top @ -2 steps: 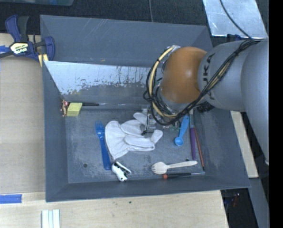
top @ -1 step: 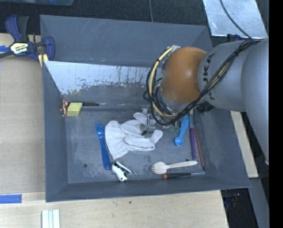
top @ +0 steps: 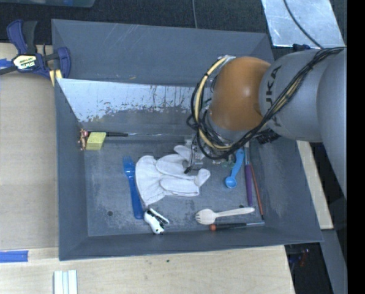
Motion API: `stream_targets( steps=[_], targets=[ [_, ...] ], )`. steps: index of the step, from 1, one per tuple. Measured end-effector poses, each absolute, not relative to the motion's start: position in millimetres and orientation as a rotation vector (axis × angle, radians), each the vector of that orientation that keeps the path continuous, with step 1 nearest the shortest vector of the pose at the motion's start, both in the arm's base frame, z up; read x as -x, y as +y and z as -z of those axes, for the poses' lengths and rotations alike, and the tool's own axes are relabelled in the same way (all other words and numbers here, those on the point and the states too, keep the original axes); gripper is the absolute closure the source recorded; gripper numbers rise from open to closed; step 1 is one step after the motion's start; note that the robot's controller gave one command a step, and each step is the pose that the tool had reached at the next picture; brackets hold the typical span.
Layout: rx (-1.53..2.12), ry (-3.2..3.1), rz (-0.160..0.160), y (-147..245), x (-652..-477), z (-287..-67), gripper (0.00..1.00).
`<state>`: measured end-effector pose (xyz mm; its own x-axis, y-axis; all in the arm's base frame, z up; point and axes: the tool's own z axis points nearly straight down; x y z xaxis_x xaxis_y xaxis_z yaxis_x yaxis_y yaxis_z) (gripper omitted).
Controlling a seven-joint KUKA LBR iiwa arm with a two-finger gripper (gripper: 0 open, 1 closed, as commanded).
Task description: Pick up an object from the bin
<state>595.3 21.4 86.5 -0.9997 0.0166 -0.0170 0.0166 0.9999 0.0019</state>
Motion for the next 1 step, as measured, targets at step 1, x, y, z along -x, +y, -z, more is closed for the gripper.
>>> stream_targets(
  steps=[1],
  targets=[
    [-0.026, 3.119, -0.003, 21.1, -596.6, -111.2, 1.00]
  ],
)
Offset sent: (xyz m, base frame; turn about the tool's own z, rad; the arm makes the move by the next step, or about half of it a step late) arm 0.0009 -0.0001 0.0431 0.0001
